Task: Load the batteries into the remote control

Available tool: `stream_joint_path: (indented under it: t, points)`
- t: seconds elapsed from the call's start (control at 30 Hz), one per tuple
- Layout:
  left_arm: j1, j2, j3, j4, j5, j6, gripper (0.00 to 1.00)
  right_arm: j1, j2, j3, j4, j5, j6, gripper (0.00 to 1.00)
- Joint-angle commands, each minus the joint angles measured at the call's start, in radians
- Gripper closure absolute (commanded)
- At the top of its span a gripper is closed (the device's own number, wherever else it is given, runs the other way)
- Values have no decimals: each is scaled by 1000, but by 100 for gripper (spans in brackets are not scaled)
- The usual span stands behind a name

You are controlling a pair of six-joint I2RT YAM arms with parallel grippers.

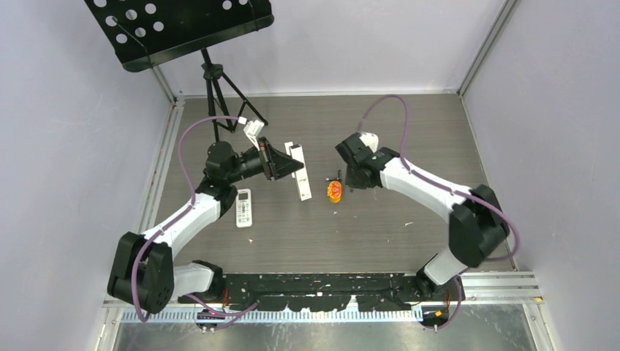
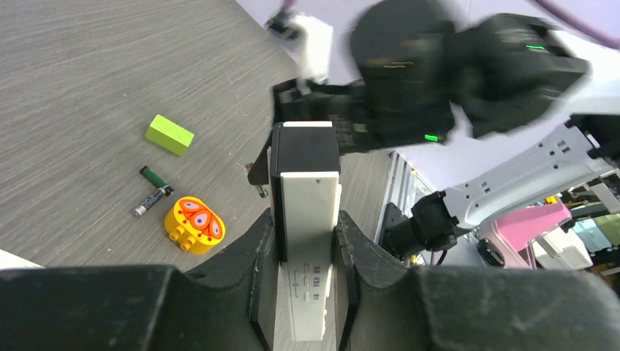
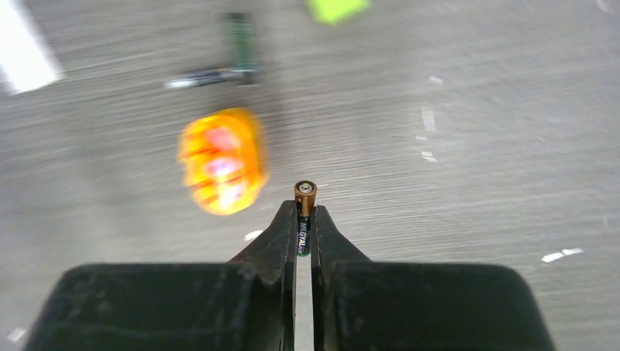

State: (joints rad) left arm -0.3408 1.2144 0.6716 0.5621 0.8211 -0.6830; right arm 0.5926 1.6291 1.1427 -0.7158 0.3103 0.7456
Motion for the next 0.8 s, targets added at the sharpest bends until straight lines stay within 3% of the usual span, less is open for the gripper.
stream_joint_path:
  t: [0.0, 0.33, 0.77]
  points:
    - [-5, 37, 46, 131, -19, -110, 100, 151, -182, 97, 126, 153, -80, 96]
    - [-4, 106, 89, 145, -82, -257, 100, 323, -387, 59, 327, 132, -169, 97]
    - [-5, 109, 141, 113, -34, -376, 100, 404, -387, 28, 473, 58, -311, 97]
